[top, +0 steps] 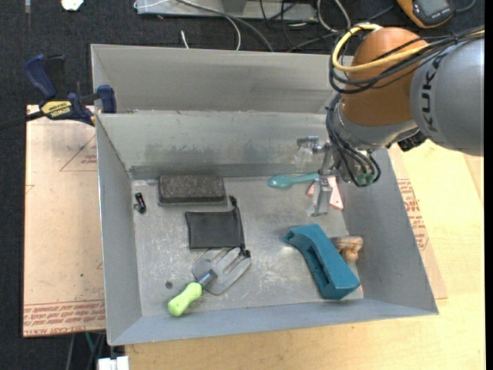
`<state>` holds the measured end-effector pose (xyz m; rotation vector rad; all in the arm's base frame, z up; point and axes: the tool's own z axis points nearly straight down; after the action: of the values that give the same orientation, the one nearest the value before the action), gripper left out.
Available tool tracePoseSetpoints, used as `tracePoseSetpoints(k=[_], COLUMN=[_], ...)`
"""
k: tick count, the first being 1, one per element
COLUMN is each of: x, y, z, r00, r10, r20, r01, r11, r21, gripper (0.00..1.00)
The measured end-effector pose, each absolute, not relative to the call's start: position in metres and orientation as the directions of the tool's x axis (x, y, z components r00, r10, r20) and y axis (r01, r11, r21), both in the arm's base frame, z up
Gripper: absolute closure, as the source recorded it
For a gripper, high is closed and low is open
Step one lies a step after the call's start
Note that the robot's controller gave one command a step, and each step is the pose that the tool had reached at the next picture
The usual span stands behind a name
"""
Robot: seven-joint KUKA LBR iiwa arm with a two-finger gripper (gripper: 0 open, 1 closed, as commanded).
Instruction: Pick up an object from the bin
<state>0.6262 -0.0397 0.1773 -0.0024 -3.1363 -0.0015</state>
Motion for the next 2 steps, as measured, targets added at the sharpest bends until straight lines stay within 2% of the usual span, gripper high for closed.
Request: tracePoseSetpoints(k=[1, 2], x=[0.6275, 0.6203], y=[-0.0396, -0.0324], z=[0.1825, 0.1868], r00=[-1.000, -0.997], r10=[0.001, -0.077], r20=[-0.002, 0.000], r01=[0.001, -0.077], r11=[1.000, 0.997], r21=[0.000, 0.000], gripper=[0.00, 0.00])
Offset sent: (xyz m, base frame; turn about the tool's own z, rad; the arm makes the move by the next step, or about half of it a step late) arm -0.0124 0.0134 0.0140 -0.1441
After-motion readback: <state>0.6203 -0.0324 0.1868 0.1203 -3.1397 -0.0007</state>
